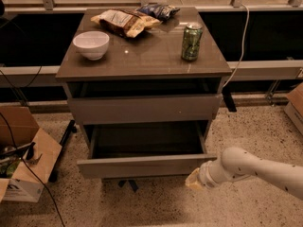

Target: Close middle drawer

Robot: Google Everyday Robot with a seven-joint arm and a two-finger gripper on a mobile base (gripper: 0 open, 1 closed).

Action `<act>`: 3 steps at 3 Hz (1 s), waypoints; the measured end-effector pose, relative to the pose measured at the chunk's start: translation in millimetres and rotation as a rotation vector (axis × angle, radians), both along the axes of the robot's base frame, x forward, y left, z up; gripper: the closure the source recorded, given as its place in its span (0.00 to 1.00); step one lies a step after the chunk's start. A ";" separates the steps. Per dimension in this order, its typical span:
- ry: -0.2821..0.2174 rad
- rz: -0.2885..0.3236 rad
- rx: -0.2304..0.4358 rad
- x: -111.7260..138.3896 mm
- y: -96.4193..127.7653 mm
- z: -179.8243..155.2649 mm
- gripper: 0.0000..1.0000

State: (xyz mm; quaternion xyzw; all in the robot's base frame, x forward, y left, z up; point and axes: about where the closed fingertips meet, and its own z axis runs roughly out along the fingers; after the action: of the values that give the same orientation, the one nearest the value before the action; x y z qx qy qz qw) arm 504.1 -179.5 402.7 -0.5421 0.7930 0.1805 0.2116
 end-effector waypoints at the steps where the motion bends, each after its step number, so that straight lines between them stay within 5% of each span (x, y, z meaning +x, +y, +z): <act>1: -0.132 -0.017 0.079 48.9 30.6 7.3 1.00; 2: -0.211 -0.039 0.137 86.3 50.0 10.8 1.00; 3: -0.212 -0.039 0.137 86.2 50.0 10.8 1.00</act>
Offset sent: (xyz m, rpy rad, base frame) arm 0.1574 0.0793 0.0224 0.2395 -0.3614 -0.0836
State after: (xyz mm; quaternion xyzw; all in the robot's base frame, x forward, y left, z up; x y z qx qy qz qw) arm 590.4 -129.5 413.5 -0.5266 0.7625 0.1719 0.3343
